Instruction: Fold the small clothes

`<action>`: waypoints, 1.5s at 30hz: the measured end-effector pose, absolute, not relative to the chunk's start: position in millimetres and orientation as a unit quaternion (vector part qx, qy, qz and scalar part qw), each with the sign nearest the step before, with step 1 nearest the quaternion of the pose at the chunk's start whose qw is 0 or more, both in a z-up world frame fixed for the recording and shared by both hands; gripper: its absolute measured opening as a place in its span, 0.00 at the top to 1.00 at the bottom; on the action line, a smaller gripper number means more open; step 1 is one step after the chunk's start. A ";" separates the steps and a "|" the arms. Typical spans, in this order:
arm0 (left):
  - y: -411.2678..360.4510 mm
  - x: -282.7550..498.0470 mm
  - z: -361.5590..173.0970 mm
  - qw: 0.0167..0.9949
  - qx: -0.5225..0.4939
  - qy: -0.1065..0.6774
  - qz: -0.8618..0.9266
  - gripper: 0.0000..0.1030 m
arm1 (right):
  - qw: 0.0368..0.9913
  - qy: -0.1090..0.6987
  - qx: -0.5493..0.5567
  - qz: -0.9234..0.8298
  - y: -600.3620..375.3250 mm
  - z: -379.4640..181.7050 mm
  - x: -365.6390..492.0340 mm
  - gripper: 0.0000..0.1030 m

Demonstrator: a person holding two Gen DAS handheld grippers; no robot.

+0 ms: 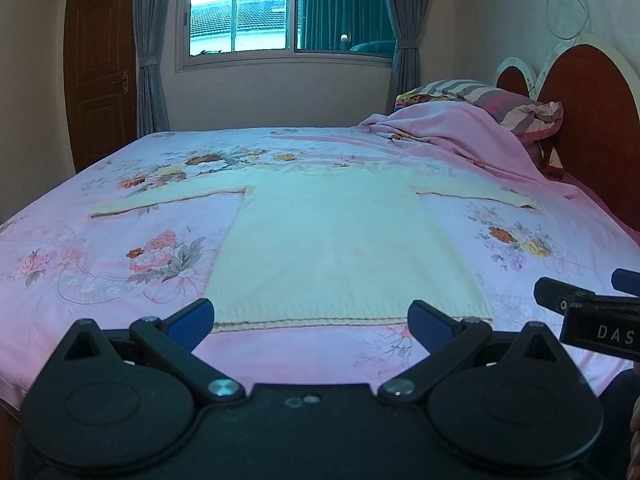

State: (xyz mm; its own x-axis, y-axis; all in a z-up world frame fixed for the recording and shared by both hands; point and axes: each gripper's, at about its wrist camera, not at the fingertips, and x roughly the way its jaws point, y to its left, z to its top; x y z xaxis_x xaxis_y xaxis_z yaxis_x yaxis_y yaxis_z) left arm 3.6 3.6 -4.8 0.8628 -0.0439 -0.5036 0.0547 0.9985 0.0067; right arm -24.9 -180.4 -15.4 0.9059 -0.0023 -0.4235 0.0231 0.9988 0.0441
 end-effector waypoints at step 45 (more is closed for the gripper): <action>6.2 9.8 -16.7 0.960 -0.005 0.279 -0.021 0.01 | 0.974 0.226 0.026 -0.008 -183.0 -24.9 -20.2 0.00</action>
